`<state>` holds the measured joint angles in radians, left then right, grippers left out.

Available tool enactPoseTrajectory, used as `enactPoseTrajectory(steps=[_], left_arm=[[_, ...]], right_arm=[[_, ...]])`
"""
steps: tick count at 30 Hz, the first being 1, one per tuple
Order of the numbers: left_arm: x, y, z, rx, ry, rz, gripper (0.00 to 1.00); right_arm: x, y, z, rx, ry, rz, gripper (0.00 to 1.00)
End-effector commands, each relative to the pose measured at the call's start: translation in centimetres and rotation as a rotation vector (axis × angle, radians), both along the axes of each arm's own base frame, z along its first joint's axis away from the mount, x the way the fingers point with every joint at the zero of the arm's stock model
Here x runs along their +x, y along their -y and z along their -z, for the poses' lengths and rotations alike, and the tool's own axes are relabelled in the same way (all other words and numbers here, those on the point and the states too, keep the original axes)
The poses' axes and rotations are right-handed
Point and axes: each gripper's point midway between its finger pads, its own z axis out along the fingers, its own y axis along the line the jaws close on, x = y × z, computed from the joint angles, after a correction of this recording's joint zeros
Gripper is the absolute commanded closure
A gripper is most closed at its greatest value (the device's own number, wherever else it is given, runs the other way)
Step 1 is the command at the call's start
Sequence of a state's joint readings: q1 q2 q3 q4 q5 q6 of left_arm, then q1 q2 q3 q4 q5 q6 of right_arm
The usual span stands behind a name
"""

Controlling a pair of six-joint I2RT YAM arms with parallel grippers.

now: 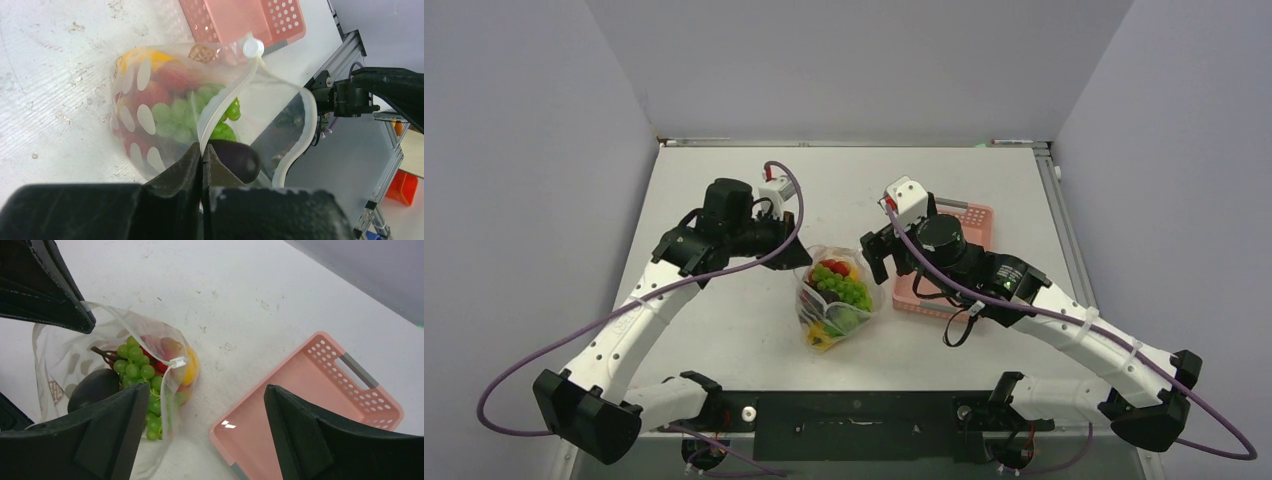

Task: Place the food in the zip-top bag and seal the zipper
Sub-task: Place the fake fruit in the zipper food storage bag, then adjust the zipper food storage bag at the center of the board.

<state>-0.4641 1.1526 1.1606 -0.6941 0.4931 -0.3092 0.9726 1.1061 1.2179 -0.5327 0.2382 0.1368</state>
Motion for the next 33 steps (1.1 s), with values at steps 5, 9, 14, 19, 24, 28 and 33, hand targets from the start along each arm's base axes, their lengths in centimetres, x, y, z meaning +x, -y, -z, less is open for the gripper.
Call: enactPoseTrajectory(steps=[5, 9, 14, 19, 24, 28, 33], left_arm=[[-2.6, 1.6, -3.6, 0.013, 0.111, 0.22, 1.0], [-4.8, 2.5, -2.8, 0.096, 0.147, 0.319, 1.0], [-6.3, 2.6, -1.8, 0.133, 0.166, 0.365, 1.0], [-6.6, 2.2, -1.1, 0.139, 0.155, 0.354, 1.0], [-6.4, 2.0, -0.3, 0.16, 0.129, 0.33, 1.0], [-6.3, 2.1, 0.0, 0.167, 0.113, 0.324, 1.0], [-6.3, 2.1, 0.3, 0.174, 0.095, 0.32, 1.0]], right_arm=[[-1.7, 0.5, -2.8, -0.133, 0.128, -0.22, 0.16], [-3.8, -0.1, -1.6, -0.208, 0.141, -0.412, 0.18], [-6.8, -0.6, 1.2, -0.303, 0.155, -0.651, 0.24], [-9.6, -1.3, 2.6, -0.28, 0.193, -0.811, 0.25], [-11.3, -2.5, 3.6, -0.229, 0.221, -0.872, 0.28], [-12.4, -3.6, 4.5, -0.222, 0.275, -0.903, 0.31], [-12.8, -4.5, 6.1, -0.298, 0.312, -0.902, 0.38]])
